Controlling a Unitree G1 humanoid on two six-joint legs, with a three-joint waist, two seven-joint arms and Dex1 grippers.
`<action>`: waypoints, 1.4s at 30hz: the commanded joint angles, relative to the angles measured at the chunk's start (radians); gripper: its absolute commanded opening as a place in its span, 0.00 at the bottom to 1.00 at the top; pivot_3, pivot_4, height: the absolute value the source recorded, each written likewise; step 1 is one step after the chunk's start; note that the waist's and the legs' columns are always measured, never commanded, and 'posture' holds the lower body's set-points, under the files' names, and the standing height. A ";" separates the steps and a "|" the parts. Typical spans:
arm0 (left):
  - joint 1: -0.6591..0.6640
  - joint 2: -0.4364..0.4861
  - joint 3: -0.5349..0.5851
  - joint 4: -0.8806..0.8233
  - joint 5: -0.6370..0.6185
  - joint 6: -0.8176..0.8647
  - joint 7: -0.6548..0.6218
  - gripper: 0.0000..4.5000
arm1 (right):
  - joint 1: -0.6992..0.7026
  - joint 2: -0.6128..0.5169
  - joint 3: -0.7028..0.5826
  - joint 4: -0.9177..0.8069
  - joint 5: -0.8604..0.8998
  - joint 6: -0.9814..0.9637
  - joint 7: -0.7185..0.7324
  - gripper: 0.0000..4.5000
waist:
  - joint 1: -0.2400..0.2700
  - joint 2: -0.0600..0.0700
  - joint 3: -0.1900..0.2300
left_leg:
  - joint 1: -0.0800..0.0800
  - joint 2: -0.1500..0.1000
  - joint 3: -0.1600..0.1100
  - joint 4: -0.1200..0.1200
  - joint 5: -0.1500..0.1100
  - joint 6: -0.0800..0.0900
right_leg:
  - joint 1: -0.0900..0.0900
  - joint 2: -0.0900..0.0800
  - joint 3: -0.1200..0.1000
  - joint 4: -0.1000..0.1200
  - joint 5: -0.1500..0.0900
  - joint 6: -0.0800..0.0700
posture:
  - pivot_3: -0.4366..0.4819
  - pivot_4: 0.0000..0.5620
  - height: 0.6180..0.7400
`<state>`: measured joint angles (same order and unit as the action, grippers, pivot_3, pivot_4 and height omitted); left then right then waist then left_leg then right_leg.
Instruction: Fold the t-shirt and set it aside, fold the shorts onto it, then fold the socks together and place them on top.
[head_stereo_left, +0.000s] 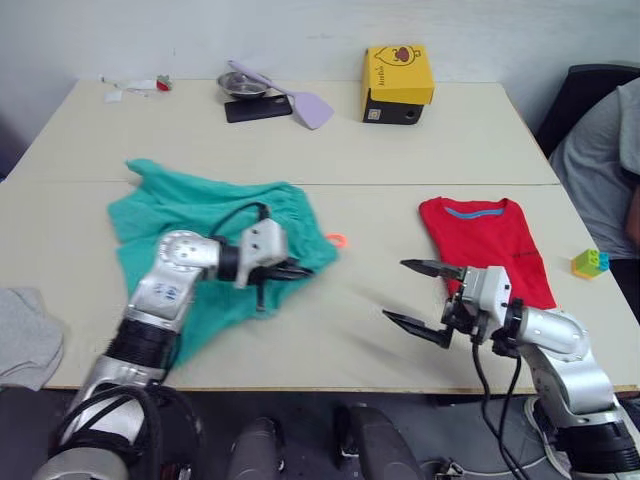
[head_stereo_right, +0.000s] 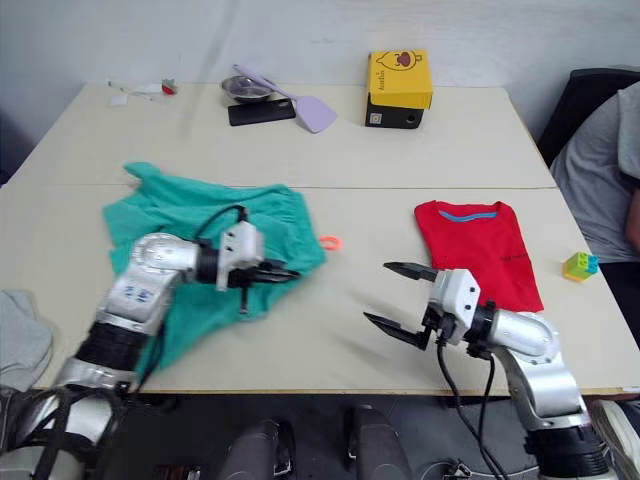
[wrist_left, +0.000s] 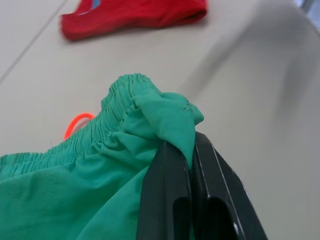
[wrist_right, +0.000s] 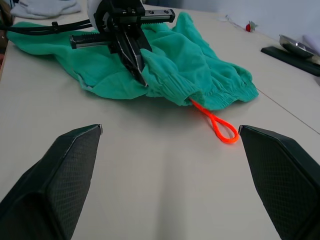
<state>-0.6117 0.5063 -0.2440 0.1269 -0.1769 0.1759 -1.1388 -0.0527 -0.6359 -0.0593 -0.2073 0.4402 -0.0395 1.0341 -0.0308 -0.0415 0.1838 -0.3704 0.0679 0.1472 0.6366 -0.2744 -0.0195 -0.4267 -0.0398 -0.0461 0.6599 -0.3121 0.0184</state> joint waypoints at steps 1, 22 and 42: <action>0.006 -0.024 -0.041 -0.060 -0.021 0.063 -0.028 0.01 | 0.016 -0.027 -0.047 -0.053 0.032 0.011 0.009 1.00 | -0.001 0.000 0.000 | 0.000 0.000 0.000 0.000 0.000 -0.001 | 0.000 0.001 0.000 0.000 0.000 0.000 | 0.48 0.27 1.00; 0.774 0.354 0.492 -0.520 -0.146 0.069 -0.015 0.98 | -0.314 -0.020 0.250 0.227 -0.243 -0.132 0.183 1.00 | -0.013 0.002 0.002 | 0.000 0.001 -0.001 -0.001 -0.002 0.002 | 0.000 -0.001 -0.001 -0.001 -0.002 -0.002 | 0.48 0.27 1.00; 0.933 0.310 0.490 -0.456 0.004 -0.061 0.191 0.36 | -0.490 0.097 0.355 0.577 -0.414 -0.362 0.143 0.07 | -0.005 0.003 0.001 | 0.002 0.001 -0.002 -0.002 -0.003 0.007 | 0.001 -0.003 -0.002 -0.001 -0.001 -0.005 | 0.48 0.27 1.00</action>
<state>0.3226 0.8009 0.2227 -0.3650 -0.1839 0.1154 -0.9441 -0.5399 -0.5322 0.3017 0.3785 0.0133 -0.4096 1.1618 -0.0355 -0.0384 0.1849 -0.3680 0.0690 0.1453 0.6344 -0.2776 -0.0125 -0.4259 -0.0430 -0.0479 0.6591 -0.3131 0.0133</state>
